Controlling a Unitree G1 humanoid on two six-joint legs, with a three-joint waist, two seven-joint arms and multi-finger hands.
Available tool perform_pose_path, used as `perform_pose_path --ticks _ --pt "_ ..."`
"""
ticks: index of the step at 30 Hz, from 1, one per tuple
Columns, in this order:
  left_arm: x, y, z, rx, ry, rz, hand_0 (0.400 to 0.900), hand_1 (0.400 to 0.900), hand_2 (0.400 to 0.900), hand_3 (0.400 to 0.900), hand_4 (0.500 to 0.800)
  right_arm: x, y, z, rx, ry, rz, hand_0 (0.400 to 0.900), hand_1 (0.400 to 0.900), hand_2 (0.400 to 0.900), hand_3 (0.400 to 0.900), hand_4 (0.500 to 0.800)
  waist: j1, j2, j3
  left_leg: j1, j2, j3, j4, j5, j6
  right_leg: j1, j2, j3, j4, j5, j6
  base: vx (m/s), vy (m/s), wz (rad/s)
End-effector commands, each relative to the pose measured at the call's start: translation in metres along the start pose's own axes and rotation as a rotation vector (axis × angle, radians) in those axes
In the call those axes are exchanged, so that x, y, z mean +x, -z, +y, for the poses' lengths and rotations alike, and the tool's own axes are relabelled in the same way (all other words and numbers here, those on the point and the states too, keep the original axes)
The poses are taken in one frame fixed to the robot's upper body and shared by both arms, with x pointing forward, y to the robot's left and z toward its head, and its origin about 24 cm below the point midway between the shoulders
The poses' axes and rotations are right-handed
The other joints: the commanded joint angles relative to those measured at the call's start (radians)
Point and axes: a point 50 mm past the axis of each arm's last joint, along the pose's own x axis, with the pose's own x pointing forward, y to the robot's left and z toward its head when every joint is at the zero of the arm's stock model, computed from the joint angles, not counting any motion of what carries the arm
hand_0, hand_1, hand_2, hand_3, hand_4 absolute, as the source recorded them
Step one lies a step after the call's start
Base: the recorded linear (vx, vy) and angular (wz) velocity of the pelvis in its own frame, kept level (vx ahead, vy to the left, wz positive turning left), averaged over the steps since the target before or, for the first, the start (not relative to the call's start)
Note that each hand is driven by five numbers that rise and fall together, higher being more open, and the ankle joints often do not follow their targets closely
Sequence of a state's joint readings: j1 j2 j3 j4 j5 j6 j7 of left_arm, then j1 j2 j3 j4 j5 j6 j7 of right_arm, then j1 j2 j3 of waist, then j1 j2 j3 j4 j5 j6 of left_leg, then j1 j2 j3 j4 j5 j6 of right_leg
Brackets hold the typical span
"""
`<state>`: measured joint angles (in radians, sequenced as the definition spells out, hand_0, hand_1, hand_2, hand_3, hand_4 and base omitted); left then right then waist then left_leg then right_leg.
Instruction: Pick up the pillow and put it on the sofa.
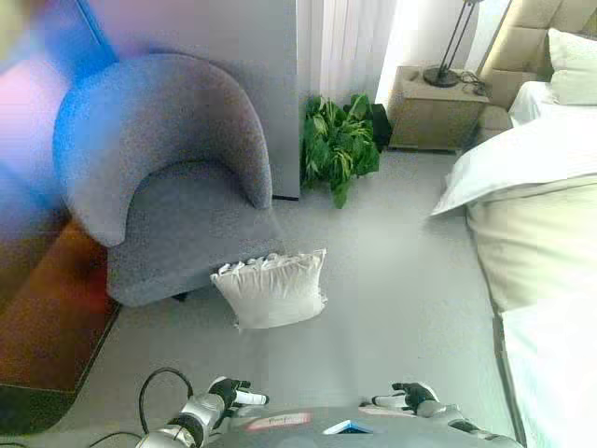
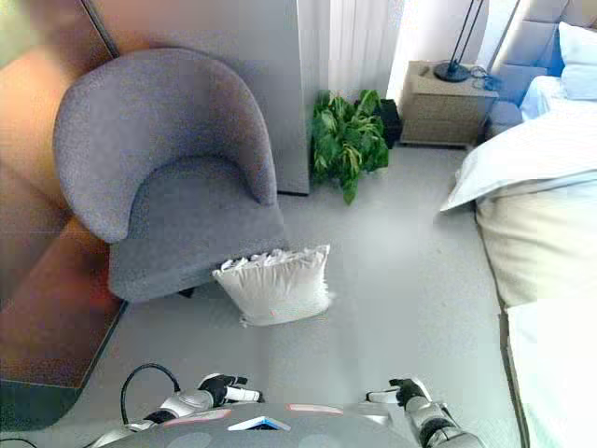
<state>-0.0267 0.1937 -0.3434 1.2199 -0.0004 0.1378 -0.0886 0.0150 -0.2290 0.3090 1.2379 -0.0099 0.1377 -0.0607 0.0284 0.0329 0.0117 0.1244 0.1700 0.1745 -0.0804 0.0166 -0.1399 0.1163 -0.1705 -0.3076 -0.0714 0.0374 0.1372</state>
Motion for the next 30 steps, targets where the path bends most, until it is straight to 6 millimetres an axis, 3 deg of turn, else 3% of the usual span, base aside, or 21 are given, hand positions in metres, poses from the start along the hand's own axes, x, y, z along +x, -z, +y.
perform_pose_path --ticks 1,30 --pt "-0.0001 0.0112 0.0065 -0.004 -0.018 0.071 0.9 0.9 0.9 0.9 0.8 0.0009 -0.0023 0.004 -0.058 0.006 0.019 0.9 0.9 0.9 0.9 0.8 -0.009 -0.036 0.024 0.002 0.022 0.06 -0.007 -0.023 0.02 -0.008 -0.058 0.005 0.003 0.008 0.044 0.0 0.0 0.0" --pt "-0.0008 0.0168 0.0096 0.037 -0.029 0.114 0.9 0.9 0.9 0.9 0.8 0.0008 -0.0086 0.0067 -0.026 -0.008 0.028 0.9 0.9 0.9 0.9 0.8 -0.004 -0.04 0.03 0.004 0.03 0.057 -0.007 -0.021 0.019 -0.012 -0.052 0.001 0.01 0.004 0.038 0.01 -0.022 -0.01"
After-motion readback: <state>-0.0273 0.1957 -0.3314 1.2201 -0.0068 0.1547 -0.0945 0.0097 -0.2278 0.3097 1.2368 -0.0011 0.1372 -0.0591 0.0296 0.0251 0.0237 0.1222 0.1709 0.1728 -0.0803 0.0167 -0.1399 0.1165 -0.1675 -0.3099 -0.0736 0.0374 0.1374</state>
